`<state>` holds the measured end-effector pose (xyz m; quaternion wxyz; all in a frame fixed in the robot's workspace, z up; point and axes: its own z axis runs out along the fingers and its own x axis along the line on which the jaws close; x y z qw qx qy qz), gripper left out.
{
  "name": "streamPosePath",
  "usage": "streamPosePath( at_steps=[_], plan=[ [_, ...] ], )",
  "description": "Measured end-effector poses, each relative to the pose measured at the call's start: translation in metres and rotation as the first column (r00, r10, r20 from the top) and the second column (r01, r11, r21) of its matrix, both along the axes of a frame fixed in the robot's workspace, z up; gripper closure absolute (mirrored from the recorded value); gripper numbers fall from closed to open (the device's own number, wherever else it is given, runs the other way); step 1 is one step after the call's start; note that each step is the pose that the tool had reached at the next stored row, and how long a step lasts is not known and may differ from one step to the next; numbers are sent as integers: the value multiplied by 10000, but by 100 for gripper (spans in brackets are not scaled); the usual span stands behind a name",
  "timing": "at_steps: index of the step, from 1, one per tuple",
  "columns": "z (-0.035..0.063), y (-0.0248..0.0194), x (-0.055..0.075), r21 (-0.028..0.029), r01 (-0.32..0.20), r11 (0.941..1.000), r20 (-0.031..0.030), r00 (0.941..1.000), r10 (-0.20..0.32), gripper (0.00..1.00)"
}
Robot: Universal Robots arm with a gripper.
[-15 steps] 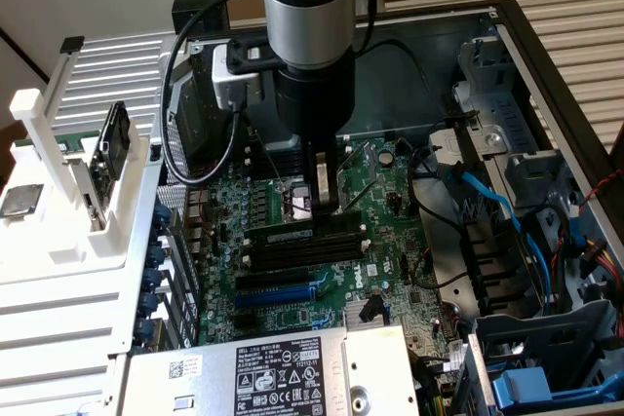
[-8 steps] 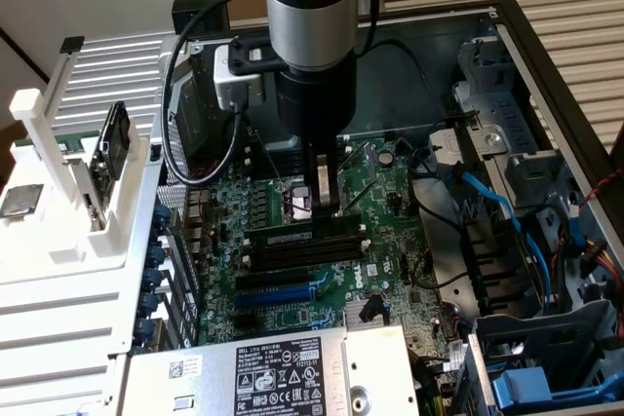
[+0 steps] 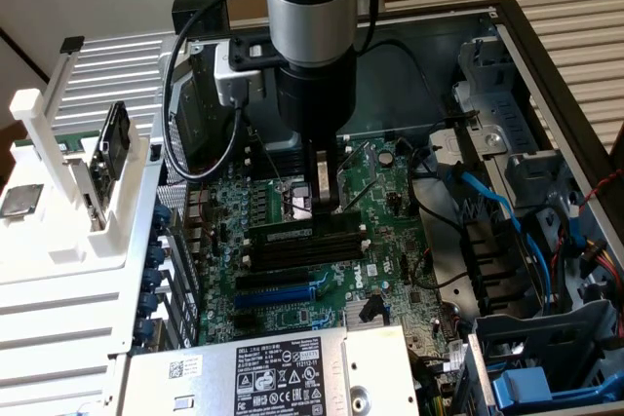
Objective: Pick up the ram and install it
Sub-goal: 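Pick up the ram and move it above insertion slot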
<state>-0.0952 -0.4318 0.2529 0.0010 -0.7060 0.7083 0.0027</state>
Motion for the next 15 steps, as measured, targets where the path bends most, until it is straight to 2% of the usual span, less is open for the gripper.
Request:
streamPosePath(
  at_steps=[2,5,15],
  plan=[
    [-2,1,-1,-51,74,10000,0,10000,-74,88],
    [-4,1,-1,-79,168,9998,-2,9999,-168,88],
    [-39,-2,-11,-78,168,9998,1,9999,-168,88]
  ],
)
